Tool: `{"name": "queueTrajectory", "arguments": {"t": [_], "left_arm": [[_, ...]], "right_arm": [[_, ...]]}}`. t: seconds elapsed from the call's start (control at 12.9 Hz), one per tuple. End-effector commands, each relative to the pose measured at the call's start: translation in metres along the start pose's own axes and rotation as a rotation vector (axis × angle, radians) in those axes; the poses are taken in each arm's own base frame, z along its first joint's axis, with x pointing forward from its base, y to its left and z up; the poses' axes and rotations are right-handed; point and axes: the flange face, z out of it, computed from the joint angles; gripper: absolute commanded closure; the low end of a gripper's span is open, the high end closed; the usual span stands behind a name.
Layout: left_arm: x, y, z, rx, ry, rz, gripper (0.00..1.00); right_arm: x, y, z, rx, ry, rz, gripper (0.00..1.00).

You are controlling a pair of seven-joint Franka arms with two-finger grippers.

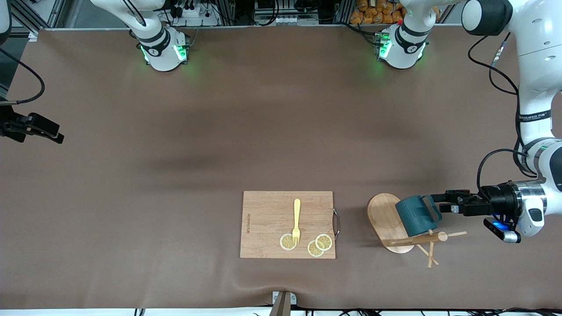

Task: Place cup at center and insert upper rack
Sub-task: 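Open the left gripper and pull it away from the mug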

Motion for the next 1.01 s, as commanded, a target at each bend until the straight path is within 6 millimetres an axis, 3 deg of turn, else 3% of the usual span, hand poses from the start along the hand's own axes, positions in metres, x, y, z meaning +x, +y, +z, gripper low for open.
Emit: {"name": "queueTrajectory", "arguments": {"t": [0.0,0.39,0.93], "left_arm": [[-0.010,0.009,-0.009,-0.010,-0.003,0.010,0.00],[-0.016,0.014,-0.015,0.008,-0.007,0.012,0.00],[-0.070,0.061,-0.050,0.330,0.054,0.087,0.00]], "right_arm": [[-0.001,0.000,-0.005,-0.004,0.005,-0.005,0.00],[-0.001,0.000,-0.005,-0.004,0.005,-0.005,0.00],[-0.001,0.001,-0.005,-0.004,0.005,-0.003,0.00]]}}
